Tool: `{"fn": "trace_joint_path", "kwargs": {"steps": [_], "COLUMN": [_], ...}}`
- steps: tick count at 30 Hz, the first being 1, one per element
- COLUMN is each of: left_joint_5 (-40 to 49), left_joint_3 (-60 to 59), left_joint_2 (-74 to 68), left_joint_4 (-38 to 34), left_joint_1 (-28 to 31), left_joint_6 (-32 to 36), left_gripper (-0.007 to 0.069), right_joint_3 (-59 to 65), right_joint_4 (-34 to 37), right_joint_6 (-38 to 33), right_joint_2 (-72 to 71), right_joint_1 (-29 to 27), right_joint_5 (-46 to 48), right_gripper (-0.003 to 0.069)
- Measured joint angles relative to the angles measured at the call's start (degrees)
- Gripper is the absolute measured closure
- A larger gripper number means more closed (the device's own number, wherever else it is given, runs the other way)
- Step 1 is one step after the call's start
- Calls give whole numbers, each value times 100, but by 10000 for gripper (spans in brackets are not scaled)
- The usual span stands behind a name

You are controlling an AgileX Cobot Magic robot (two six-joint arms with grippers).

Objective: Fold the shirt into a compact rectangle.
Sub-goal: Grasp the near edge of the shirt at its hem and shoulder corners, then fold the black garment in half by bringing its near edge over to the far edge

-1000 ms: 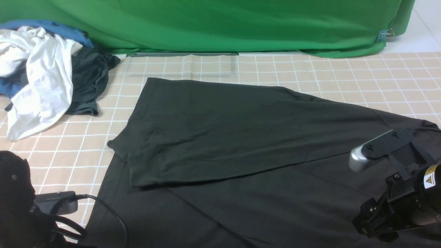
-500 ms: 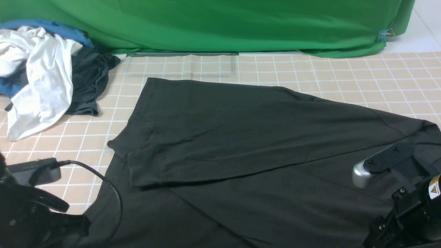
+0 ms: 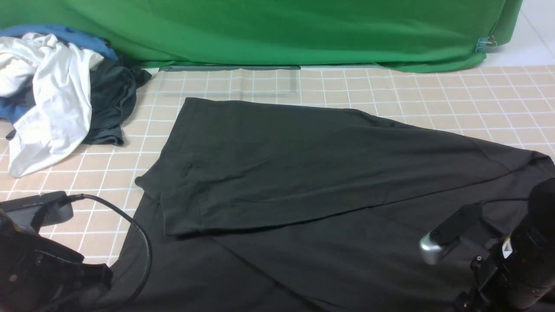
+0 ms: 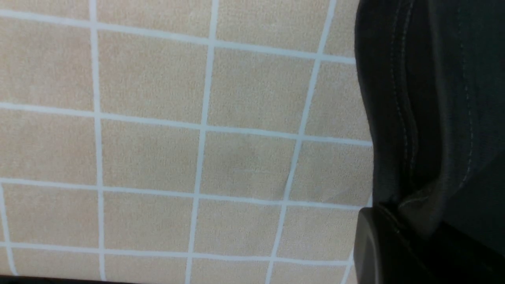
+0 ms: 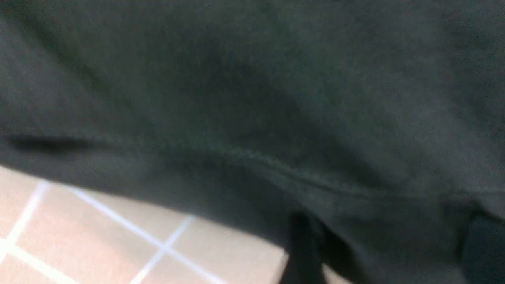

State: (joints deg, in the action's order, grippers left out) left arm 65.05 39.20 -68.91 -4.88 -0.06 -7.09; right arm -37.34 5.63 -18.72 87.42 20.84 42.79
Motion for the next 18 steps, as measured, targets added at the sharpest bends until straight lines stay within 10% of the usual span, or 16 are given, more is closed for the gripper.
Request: {"fn": "trace_joint_path", "kwargs": {"steps": [6,18], "left_joint_5": [6,364], "left_joint_3": [132,950], "left_joint_2": [15,191], "left_joint_4": [-63,-154], "left_joint_1": [0,0], "left_joint_6": [0,-454], "left_gripper": [596,596], "right_joint_3": [-176,-358], "right_joint_4": [-58,-465], "right_joint_6": [-23,198], "right_joint_2": [21,-1711], "right_joint_1": [0,6], "right_joint_5": [421,1583], "right_gripper": [577,614]}}
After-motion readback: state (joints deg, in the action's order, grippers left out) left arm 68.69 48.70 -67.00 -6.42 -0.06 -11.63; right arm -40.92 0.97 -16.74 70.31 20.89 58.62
